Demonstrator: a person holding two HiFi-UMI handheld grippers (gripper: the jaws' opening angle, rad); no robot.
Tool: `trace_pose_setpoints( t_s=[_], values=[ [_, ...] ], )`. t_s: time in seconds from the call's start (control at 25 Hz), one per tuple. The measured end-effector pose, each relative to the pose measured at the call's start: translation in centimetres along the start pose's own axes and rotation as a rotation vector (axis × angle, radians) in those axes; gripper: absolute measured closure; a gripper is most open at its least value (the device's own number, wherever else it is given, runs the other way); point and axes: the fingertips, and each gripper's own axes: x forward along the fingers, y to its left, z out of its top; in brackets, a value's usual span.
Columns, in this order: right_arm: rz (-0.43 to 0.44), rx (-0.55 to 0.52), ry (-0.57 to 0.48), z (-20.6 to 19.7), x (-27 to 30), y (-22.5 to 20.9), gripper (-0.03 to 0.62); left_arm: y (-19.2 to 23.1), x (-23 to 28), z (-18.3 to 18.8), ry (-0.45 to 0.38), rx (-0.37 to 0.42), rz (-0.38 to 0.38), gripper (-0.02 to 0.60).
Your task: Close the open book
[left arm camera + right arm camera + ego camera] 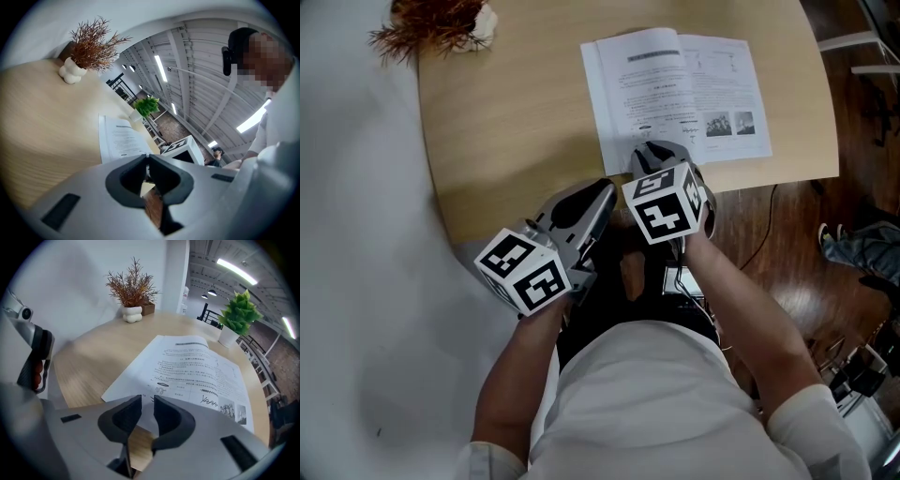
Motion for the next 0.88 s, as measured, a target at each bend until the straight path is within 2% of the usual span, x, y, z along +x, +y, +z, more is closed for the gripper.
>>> trace_pose_setpoints(
  t_s=[0.24, 0.32, 0.48, 0.56, 0.64, 0.72, 0.88],
  values=[
    [0.024, 0.042, 0.006, 0.0, 0.1, 0.4, 0.556, 0.1, 0.0, 0.0, 0.005, 0.003, -0.017, 0.583],
    [0.028, 0.051, 0.003, -0.1, 0.2, 0.4, 0.592, 0.1, 0.0, 0.0, 0.007, 0.000, -0.019, 0.583],
    [0.064, 0.081, -0.030, 0.3, -0.4, 0.4, 0.592, 0.1, -0.1, -0.2, 0.010, -0.004, -0.024, 0.583],
    [0.064, 0.026, -0.054, 0.6, -1.2, 0.6, 0.592, 0.2, -0.2, -0.2, 0.011, -0.006, -0.027, 0.583],
    [0.060, -0.068, -0.058, 0.6, -1.6, 1.2, 0.567, 0.3, -0.2, -0.2, 0.010, -0.009, -0.028, 0.583],
    [0.059, -0.129, -0.040, 0.3, -1.4, 1.8, 0.485, 0.3, -0.3, -0.2, 0.009, -0.015, -0.024, 0.583],
    [0.039, -0.146, -0.014, 0.0, -1.0, 2.0, 0.442, 0.2, -0.4, -0.1, 0.004, -0.012, -0.029, 0.583]
  ],
)
